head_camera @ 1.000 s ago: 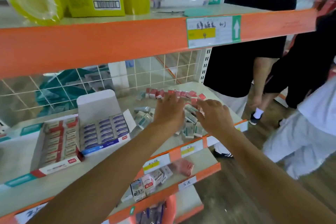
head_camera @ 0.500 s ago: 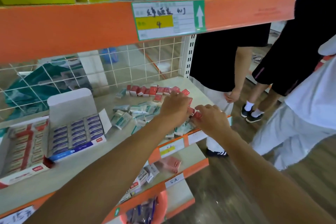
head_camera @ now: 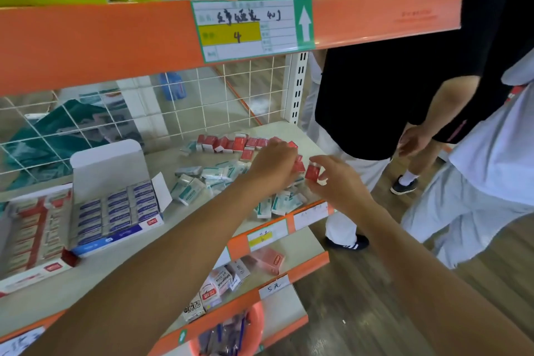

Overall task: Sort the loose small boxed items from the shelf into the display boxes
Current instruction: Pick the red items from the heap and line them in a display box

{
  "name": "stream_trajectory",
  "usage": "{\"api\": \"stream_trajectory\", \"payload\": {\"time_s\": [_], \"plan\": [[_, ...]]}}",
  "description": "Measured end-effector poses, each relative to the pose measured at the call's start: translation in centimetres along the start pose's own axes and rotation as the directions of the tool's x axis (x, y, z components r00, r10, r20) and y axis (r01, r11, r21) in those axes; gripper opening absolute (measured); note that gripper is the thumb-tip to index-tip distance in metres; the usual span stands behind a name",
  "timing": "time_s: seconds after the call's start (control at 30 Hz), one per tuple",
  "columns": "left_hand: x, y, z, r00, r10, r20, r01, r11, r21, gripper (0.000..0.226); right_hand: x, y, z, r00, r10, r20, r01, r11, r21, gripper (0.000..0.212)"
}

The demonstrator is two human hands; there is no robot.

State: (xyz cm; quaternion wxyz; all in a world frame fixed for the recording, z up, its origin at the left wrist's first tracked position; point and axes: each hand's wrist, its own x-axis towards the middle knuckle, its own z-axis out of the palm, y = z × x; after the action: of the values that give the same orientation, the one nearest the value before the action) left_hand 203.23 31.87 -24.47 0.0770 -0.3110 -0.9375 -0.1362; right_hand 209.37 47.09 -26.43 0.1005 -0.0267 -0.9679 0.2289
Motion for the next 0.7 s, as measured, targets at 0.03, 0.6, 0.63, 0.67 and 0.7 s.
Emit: {"api": "stream_trajectory", "payload": {"time_s": [0.03,0.6,0.63,0.67,0.7], "plan": [[-0.2,-0.3,-0.2,1.0,-0.016,-0.014,0.016,1.0,-0.019,0.026,0.0,-0.3,0.0,0.999,-0.027,-0.02,0.028,0.999,0.02,0.042],[-6.7,-7.0,-4.3,0.977,-0.192,-0.096,0.188,0.981,-0.045,0.018,0.8,-8.7,3.2,1.0,-0.001,0.015,-0.004,0.948,0.319,0.027],[-7.0,-7.3,-4.4,0.975,-0.2,-0.095,0.196,0.98,-0.044,0.018,0.9,-9.0,3.3,1.0,-0.002,0.015,-0.003,0.948,0.318,0.026],[-7.2,-7.6,-4.6,0.973,-0.208,-0.102,0.204,0.978,-0.043,0.017,0.9,-9.3,3.4,1.0,-0.004,0.018,-0.002,0.946,0.323,0.025],[-7.5,-7.8,-4.8,0.97,-0.212,-0.117,0.208,0.977,-0.043,0.016,0.9,-9.6,3.4,1.0,0.0,0.023,-0.008,0.941,0.339,0.024]]}}
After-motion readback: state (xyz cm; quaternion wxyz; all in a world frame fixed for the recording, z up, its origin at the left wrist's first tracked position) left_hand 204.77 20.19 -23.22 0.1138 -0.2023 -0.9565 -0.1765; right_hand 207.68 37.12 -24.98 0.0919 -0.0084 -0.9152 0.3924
